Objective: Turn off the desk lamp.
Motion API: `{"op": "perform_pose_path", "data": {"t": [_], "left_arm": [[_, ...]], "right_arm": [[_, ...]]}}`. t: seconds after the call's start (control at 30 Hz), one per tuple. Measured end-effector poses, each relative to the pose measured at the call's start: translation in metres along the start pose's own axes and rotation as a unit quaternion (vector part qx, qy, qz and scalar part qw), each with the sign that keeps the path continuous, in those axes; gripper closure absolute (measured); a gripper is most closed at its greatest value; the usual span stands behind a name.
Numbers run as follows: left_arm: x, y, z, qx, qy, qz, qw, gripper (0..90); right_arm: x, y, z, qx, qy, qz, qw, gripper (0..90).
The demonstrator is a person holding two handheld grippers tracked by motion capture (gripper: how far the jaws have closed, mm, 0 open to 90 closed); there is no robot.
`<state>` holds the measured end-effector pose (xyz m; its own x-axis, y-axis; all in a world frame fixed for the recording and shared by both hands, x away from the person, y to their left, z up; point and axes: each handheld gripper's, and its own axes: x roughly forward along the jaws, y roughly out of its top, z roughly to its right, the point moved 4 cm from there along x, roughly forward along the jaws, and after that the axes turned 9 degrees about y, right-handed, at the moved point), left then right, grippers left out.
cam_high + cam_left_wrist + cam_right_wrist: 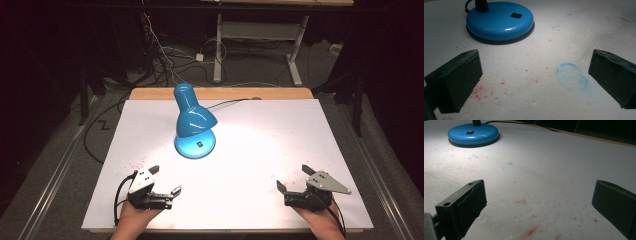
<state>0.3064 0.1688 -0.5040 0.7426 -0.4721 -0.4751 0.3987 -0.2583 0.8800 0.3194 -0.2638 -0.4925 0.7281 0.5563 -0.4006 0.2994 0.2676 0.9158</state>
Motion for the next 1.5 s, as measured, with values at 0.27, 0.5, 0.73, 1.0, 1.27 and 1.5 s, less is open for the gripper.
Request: {"op": "perform_pose_path", "data": {"t": [0.27,0.5,0.73,1.0,1.27,1.5], "left_arm": [[0.0073,-0.0038,0.0006,0.004,-0.006,-0.016,0.9998,0.0],[0.0041,-0.0026,-0.0013,0.004,-0.003,-0.012,0.9999,0.0],[0.0027,-0.0028,-0.0038,-0.003,-0.006,-0.011,0.9999,0.0],[0.0012,-0.002,-0.0027,0.0,-0.015,-0.008,0.9998,3.3],[0.0019,-0.002,-0.002,-0.001,-0.024,-0.007,0.9997,14.5],[0.0034,-0.004,-0.0023,0.0,-0.029,-0.014,0.9995,19.4]], "right_arm": [[-0.006,-0.0008,0.0048,0.009,-0.005,0.005,0.9999,0.3],[-0.0057,-0.0002,0.0063,0.007,-0.005,0.004,1.0,0.3],[-0.0048,-0.0001,0.0048,0.004,-0.005,0.001,1.0,0.4],[-0.0019,-0.001,0.0026,-0.007,-0.001,-0.012,0.9999,0.4],[-0.0077,-0.0022,0.0049,-0.007,0.002,-0.009,0.9999,0.4],[-0.0053,0.0002,0.0033,-0.011,0.005,-0.009,0.9999,0.4]]}}
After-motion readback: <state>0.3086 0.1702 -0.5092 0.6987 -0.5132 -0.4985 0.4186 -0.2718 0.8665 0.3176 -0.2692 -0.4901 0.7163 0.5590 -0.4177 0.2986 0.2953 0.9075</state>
